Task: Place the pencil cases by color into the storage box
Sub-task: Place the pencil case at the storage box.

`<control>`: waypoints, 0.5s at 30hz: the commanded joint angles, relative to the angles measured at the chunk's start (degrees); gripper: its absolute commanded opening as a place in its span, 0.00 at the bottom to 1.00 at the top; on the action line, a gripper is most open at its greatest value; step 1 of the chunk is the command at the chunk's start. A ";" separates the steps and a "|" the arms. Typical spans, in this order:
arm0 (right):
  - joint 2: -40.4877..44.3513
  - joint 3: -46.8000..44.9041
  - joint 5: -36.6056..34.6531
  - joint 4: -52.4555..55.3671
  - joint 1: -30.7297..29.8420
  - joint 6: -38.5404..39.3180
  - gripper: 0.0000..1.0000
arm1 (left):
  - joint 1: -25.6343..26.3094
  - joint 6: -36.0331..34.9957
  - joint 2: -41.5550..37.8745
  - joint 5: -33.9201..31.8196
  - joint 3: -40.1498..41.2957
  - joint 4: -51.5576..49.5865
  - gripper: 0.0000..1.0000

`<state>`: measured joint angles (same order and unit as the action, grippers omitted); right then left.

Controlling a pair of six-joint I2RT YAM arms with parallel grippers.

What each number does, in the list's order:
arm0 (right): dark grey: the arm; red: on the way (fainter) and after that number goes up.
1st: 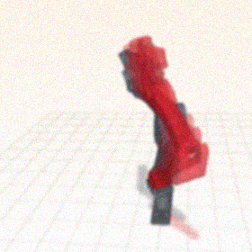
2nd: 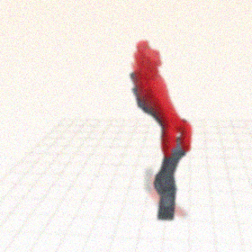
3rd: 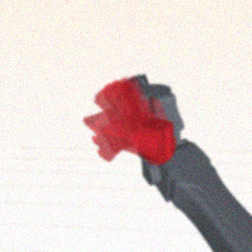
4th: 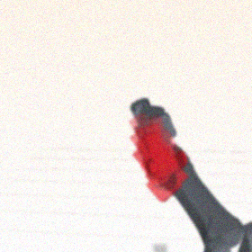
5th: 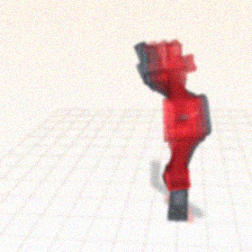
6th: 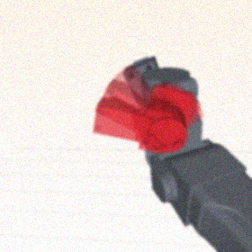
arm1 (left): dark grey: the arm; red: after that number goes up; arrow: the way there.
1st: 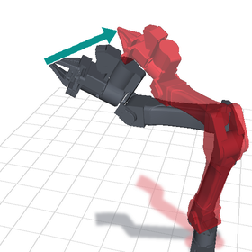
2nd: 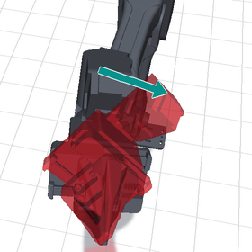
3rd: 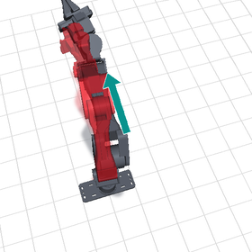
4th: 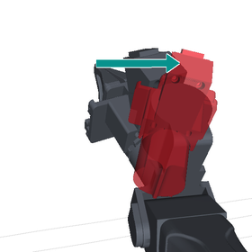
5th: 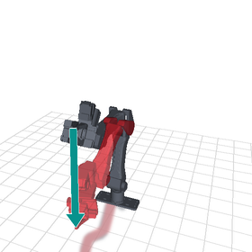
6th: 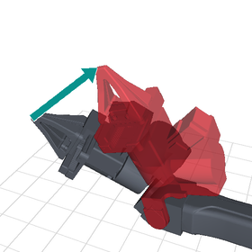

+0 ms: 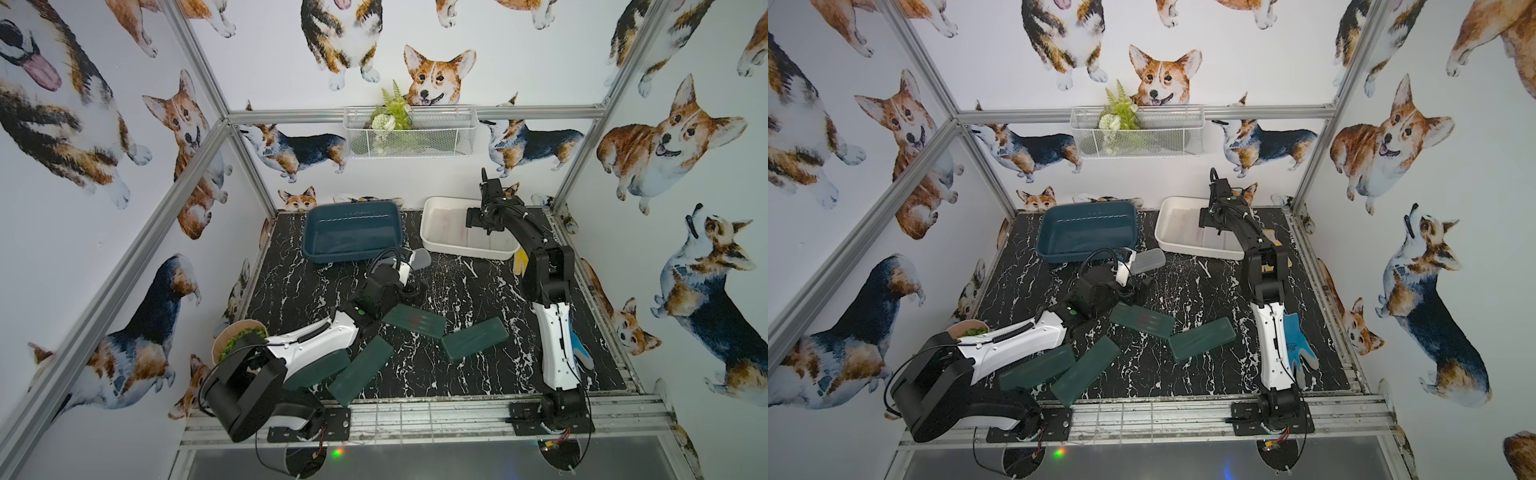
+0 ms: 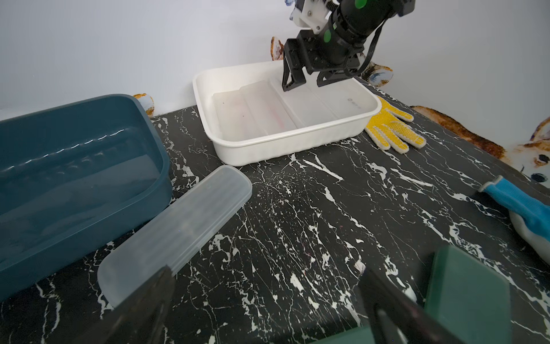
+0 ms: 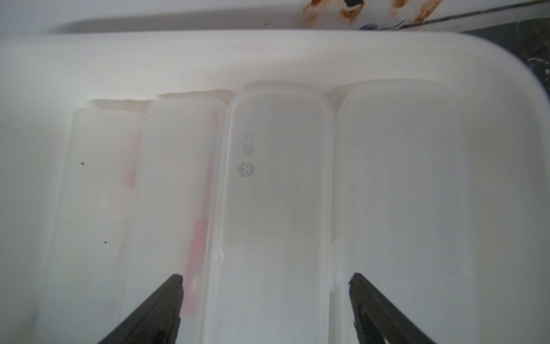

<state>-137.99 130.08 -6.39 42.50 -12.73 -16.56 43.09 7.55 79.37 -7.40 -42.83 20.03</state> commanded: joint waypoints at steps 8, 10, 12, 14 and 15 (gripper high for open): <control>10.82 -10.92 4.31 -7.89 0.06 0.13 0.86 | -2.11 -1.62 2.61 -1.48 -4.60 -2.80 1.00; 14.15 -15.69 6.08 -11.13 0.08 -0.14 0.86 | -3.07 -3.33 4.10 -1.59 -6.52 -4.23 1.00; 17.91 -21.16 8.11 -15.24 0.08 -0.14 0.86 | -4.08 -6.08 5.74 -0.25 -9.31 -5.52 1.00; 21.67 -26.59 9.72 -19.62 0.08 -0.14 0.87 | -5.09 -8.74 7.58 1.08 -11.38 -7.19 1.00; 23.18 -28.75 10.30 -21.28 0.08 -0.14 0.87 | -5.85 -10.46 8.61 2.12 -12.38 -7.62 1.00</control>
<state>-119.24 106.63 0.08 30.76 -12.69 -16.38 38.76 3.31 85.62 -7.97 -52.58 14.92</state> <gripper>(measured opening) 0.865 0.998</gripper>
